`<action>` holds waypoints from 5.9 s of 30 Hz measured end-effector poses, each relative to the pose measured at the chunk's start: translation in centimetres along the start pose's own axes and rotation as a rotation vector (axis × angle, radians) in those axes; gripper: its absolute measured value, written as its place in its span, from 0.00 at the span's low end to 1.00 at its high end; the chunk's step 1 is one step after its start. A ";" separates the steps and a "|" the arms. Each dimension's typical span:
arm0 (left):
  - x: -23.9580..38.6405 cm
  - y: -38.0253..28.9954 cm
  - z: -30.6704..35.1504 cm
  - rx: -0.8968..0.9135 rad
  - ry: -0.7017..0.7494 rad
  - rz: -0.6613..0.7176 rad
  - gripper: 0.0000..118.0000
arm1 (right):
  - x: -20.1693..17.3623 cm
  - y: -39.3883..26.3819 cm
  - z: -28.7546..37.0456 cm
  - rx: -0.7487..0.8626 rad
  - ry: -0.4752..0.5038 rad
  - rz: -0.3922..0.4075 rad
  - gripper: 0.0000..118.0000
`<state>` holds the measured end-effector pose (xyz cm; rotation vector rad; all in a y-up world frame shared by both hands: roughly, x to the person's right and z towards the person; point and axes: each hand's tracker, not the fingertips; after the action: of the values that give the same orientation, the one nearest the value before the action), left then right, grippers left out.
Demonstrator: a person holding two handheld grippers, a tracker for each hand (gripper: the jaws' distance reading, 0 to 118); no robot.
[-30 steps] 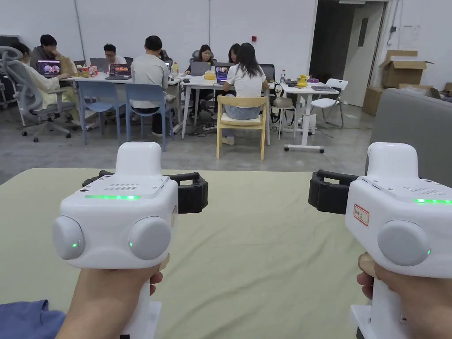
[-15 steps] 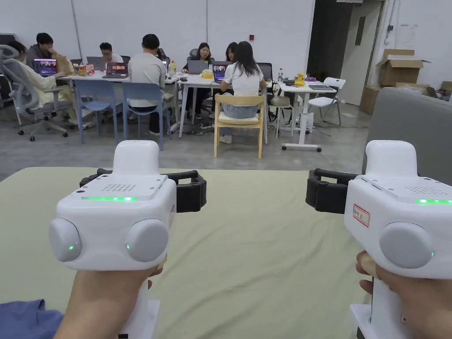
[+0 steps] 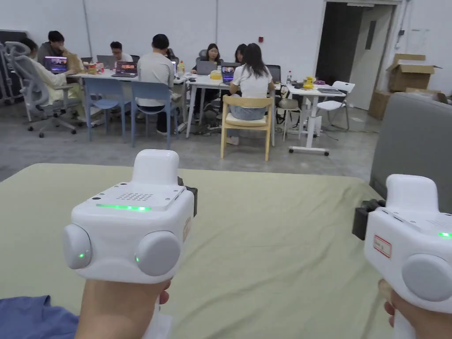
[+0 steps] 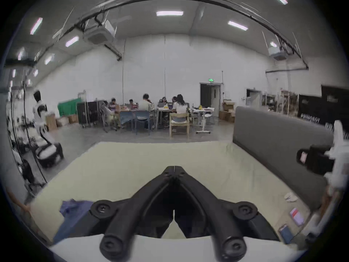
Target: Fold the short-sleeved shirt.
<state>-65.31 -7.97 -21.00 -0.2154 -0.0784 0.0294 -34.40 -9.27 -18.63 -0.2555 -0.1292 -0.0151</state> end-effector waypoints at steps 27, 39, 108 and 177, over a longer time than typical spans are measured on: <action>-32.0 -11.9 14.4 -0.298 0.682 0.190 0.00 | -39.6 -6.2 1.6 -0.156 0.955 0.262 0.02; -32.4 -27.1 -8.2 -0.672 0.388 0.322 1.00 | -38.9 -10.9 -6.1 -0.305 0.824 0.360 0.02; 13.6 -14.9 -9.5 -0.449 -0.554 0.027 1.00 | 9.4 -5.3 2.3 -0.169 0.055 -0.040 0.02; -12.8 -10.6 -14.5 -0.371 -0.055 0.442 0.00 | 7.1 -13.9 -13.3 -0.538 0.051 0.184 0.11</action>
<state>-76.70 -21.87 -33.77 -0.5998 -0.0892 0.4635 -26.16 -26.07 -26.95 -0.8026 -0.0484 0.1278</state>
